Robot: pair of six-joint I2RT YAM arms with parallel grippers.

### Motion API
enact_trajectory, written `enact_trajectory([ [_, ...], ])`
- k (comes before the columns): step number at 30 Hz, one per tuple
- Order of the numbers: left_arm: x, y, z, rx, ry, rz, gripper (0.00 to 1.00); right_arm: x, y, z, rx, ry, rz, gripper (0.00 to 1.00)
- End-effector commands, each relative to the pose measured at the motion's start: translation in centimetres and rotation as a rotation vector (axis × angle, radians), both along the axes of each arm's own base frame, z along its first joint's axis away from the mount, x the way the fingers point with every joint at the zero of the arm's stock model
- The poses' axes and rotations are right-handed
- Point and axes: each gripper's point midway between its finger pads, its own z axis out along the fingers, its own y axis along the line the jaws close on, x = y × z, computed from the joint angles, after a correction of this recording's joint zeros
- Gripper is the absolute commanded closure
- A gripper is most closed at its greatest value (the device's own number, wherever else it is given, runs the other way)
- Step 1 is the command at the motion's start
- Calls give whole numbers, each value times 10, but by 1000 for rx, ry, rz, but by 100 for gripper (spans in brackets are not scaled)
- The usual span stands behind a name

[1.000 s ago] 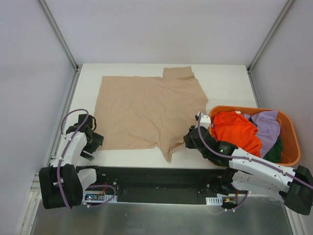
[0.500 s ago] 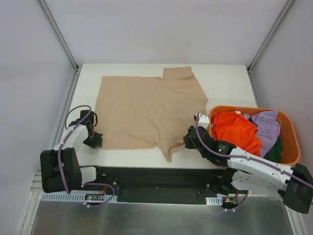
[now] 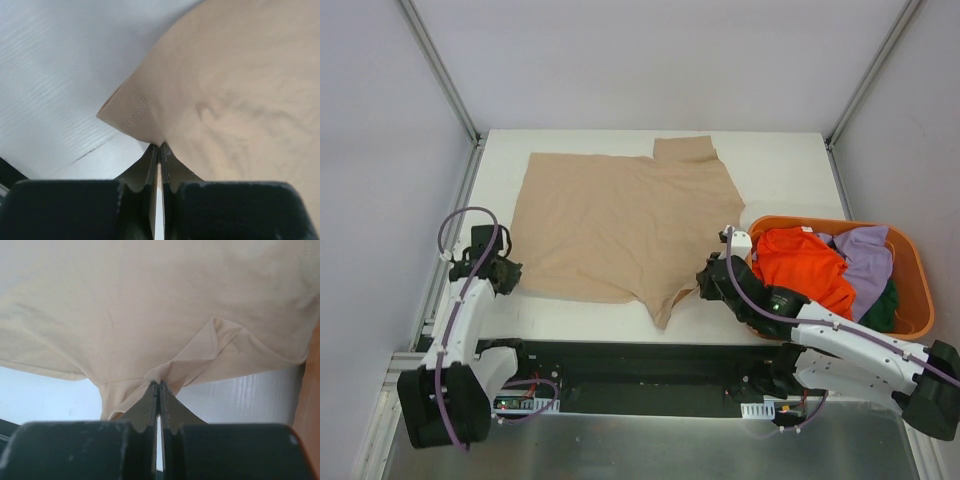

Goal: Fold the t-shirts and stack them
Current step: Flatten out the tshirt

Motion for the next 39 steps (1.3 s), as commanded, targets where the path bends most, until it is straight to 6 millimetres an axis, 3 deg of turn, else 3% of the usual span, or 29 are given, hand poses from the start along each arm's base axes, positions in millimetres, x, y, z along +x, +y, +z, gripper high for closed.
enact_trajectory([
  [1, 12, 10, 34, 58, -164, 37, 100, 14, 1, 46, 41, -106, -26, 100],
  [8, 26, 15, 86, 90, -343, 59, 100, 23, -6, 90, 42, -199, -49, 100],
  [18, 35, 17, 132, 121, -466, 41, 100, 31, -22, 131, 31, -292, -101, 99],
  [21, 39, 17, 155, 122, -524, 44, 100, 35, -24, 154, 32, -335, -102, 100],
  [28, 44, 20, 249, 176, -727, 30, 100, 40, -29, 232, 43, -467, -89, 100],
  [34, 33, 21, 345, 239, -926, 13, 100, 33, -39, 338, 107, -644, -49, 100],
  [39, -3, 17, 444, 319, -1141, -15, 100, 6, -47, 425, 235, -771, 48, 100],
])
